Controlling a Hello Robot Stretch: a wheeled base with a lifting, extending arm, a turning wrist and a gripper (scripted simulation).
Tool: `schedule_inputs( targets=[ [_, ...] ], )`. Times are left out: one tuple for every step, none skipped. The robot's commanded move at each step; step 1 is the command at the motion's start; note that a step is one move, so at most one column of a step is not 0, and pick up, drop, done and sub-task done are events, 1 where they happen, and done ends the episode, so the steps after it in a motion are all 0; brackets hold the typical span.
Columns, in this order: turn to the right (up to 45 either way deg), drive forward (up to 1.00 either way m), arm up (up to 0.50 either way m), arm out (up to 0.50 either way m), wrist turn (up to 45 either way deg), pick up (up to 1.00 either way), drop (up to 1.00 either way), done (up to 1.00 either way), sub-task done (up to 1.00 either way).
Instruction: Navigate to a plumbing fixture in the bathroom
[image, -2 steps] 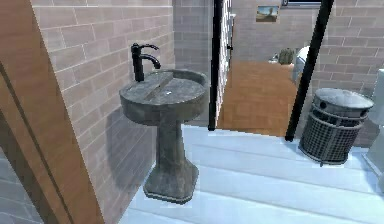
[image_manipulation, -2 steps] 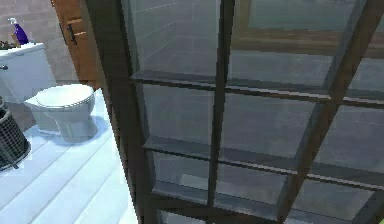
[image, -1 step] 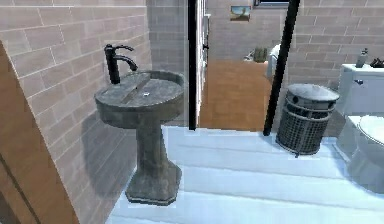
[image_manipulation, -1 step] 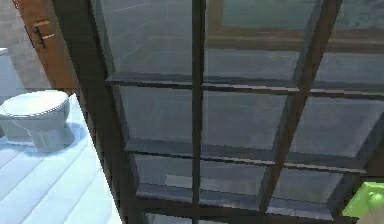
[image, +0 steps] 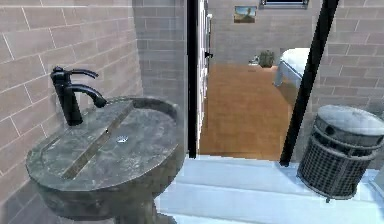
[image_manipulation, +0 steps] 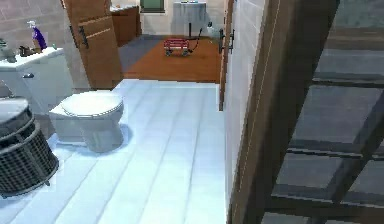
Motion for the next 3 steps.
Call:
schedule_inputs(
  targets=[
    [45.0,0.00,0.00,0.00,0.0,0.00,0.00,0.00,0.00],
    [45.0,0.00,0.00,0.00,0.0,0.00,0.00,0.00,0.00],
    [0.0,0.20,0.00,0.00,0.0,0.00,0.00,0.00,0.00]
  ],
)
